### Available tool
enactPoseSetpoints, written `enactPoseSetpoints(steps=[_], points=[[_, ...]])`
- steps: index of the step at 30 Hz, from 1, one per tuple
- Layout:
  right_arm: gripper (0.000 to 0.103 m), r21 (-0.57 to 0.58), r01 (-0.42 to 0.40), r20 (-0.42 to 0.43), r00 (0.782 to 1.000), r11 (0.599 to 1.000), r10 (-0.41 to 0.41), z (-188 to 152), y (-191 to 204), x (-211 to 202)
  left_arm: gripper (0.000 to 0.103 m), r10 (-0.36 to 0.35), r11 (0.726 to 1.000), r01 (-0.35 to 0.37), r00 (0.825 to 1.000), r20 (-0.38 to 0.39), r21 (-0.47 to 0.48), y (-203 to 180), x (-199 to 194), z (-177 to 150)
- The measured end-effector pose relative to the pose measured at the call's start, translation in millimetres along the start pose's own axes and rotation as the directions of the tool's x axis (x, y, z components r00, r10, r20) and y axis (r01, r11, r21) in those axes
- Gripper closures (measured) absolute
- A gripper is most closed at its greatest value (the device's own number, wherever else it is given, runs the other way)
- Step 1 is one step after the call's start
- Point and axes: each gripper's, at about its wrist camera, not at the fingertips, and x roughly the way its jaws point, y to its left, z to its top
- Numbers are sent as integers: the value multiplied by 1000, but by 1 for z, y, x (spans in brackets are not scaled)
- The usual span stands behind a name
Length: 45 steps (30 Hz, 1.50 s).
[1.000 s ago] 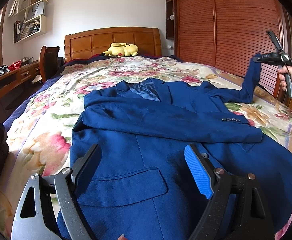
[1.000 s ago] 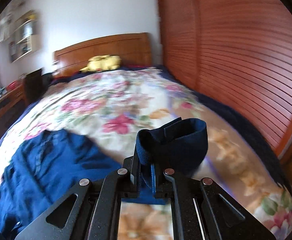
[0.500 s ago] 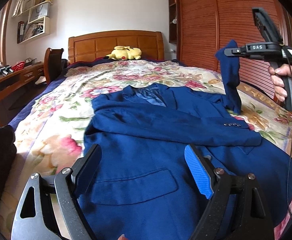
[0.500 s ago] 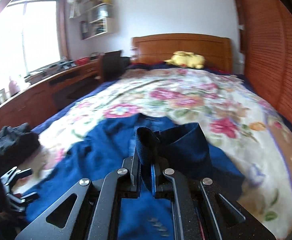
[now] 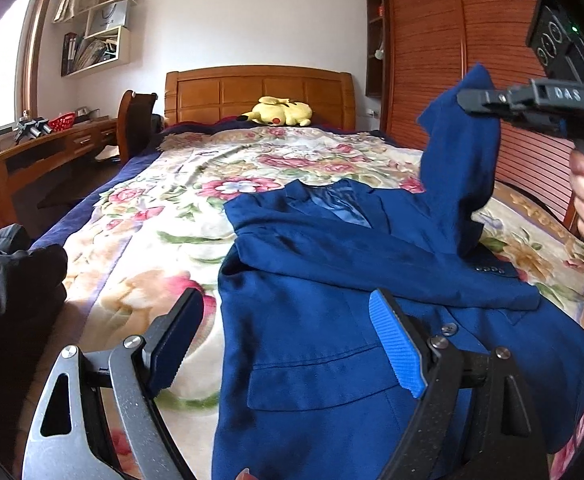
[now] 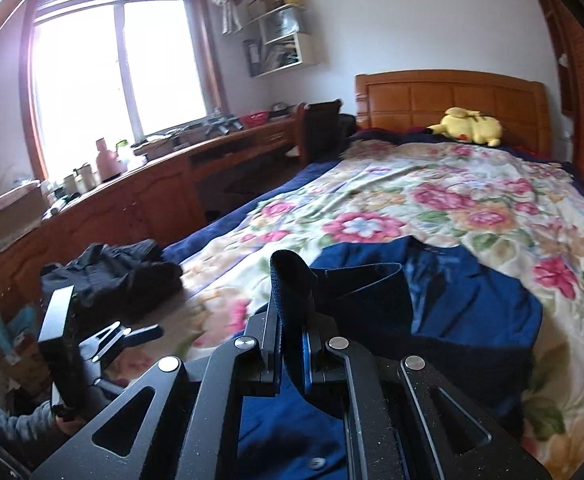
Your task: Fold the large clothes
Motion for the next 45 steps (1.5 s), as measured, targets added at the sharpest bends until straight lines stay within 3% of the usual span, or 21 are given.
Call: enactPoseSetpoints(steps=[10,17,21,28,37,41,45], points=[[96,2,46,-121,992,999,-46,-23,-30,42,18,10,1000,-10,1000,7,3,3,-2,-1],[73,21,69,-125,990,997,-66,-27,-32,62,18,13,1000,-13,1000,4,6,3,2,-1],[56,18,71,-111,992,997,-68,-27,-16,55,18,17,1000,-17,1000,4,15,2,1,-1],[53,4,115,-77,991,993,-114,-53,7,24,18,15,1000,-15,1000,7,8,3,0,-2],[46,53,65,-53,997,996,-62,-63,13,2,18,17,1000,-17,1000,7,8,3,-1,-3],[46,30,153,-79,986,988,-150,-75,5,4,18,16,1000,-16,1000,4,6,4,-1,-2],[46,-44,285,-156,945,958,-288,-96,-3,21,18,13,1000,-13,1000,-8,9,4,1,-2]])
